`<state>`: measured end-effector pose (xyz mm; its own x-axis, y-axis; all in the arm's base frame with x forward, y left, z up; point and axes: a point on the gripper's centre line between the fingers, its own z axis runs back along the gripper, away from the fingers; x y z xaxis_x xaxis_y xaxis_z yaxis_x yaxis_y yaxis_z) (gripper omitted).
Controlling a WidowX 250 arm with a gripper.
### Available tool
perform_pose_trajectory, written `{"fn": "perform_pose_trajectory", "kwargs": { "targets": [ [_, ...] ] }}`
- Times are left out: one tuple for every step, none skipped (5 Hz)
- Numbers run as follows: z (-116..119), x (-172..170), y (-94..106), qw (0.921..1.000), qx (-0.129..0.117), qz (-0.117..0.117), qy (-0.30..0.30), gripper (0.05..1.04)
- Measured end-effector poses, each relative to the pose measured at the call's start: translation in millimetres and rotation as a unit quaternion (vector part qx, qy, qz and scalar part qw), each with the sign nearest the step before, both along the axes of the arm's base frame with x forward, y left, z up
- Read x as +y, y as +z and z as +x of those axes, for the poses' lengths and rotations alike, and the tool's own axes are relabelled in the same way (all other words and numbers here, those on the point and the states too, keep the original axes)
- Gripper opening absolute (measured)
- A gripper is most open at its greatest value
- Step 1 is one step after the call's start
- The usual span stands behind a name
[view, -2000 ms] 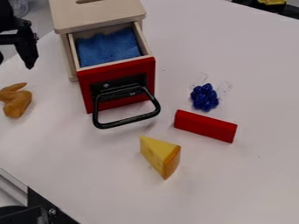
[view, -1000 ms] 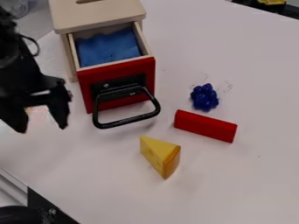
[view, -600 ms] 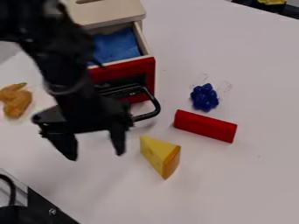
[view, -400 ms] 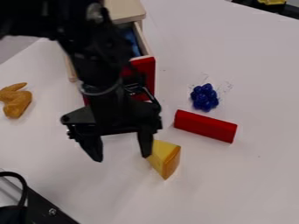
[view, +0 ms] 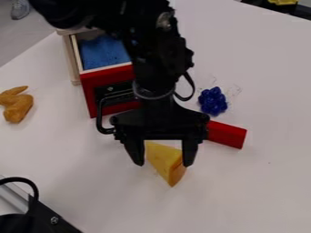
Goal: Move the cheese to the right side of the drawer
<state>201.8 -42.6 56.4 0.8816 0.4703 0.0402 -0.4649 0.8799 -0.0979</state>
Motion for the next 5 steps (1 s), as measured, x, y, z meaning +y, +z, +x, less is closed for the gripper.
{"fn": "perform_pose_trajectory", "kwargs": {
  "targets": [
    [3.7,-2.1,-5.5,0.9998,0.005,-0.010,-0.016,0.999],
    [15.9,2.3,-14.9,0.9997,0.012,-0.009,-0.020,0.999],
    [25.1,9.6,-26.4,0.9996,0.021,-0.006,-0.020,0.999],
    [30.6,14.7,-35.7,0.9994,0.029,0.002,-0.019,0.999],
    [34.5,17.3,-44.7,0.9991,0.038,0.005,-0.019,0.965]
  ]
}}
